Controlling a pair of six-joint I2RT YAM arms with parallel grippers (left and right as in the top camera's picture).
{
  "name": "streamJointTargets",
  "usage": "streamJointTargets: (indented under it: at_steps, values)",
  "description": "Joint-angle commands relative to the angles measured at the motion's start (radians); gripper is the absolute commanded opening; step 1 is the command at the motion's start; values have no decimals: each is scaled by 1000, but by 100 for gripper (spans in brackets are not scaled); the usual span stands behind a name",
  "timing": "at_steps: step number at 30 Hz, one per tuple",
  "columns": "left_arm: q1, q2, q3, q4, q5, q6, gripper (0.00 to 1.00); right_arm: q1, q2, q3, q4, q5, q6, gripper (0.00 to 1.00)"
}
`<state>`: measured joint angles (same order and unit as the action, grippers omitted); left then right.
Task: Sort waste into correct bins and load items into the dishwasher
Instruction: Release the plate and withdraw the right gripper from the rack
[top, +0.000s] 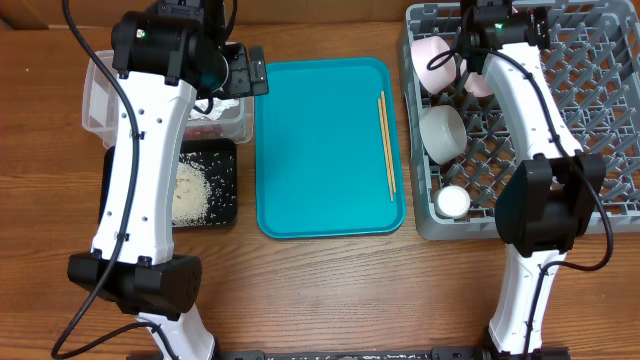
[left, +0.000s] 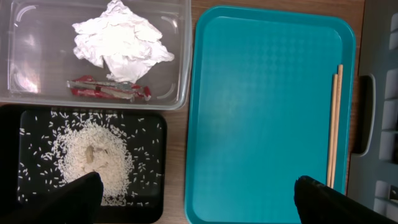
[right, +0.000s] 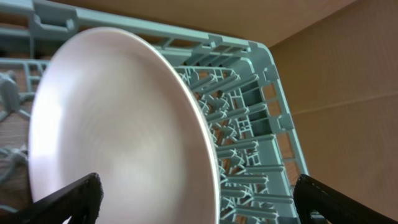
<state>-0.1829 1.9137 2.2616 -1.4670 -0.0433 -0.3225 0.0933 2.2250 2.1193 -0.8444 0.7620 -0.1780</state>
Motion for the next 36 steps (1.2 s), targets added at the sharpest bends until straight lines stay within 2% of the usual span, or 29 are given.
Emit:
streamJointTargets:
  at_steps: [1, 6, 8, 9, 12, 17, 27, 36]
  values:
    - [1, -5, 16, 2, -16, -7, 100, 3, -161, 10, -4, -61, 80, 100]
    - [1, -4, 16, 2, -16, -7, 100, 3, -290, 10, -94, -220, 200, 100]
    - [1, -4, 16, 2, -16, -7, 100, 3, -336, 10, -150, -369, 270, 100]
    - [1, -5, 16, 2, -16, -7, 100, 3, -365, 10, -194, -503, 287, 100]
    - [1, -5, 16, 2, -16, -7, 100, 3, -401, 10, -281, -753, 287, 100]
    - [1, -5, 16, 1, -16, -7, 100, 3, -409, 9, -392, -1036, 286, 100]
    - [1, -5, 16, 2, -16, -7, 100, 3, -409, 8, -453, -1123, 292, 100]
    - [0, -4, 16, 68, 22, -7, 100, 3, -409, 8, -539, -1018, 515, 100]
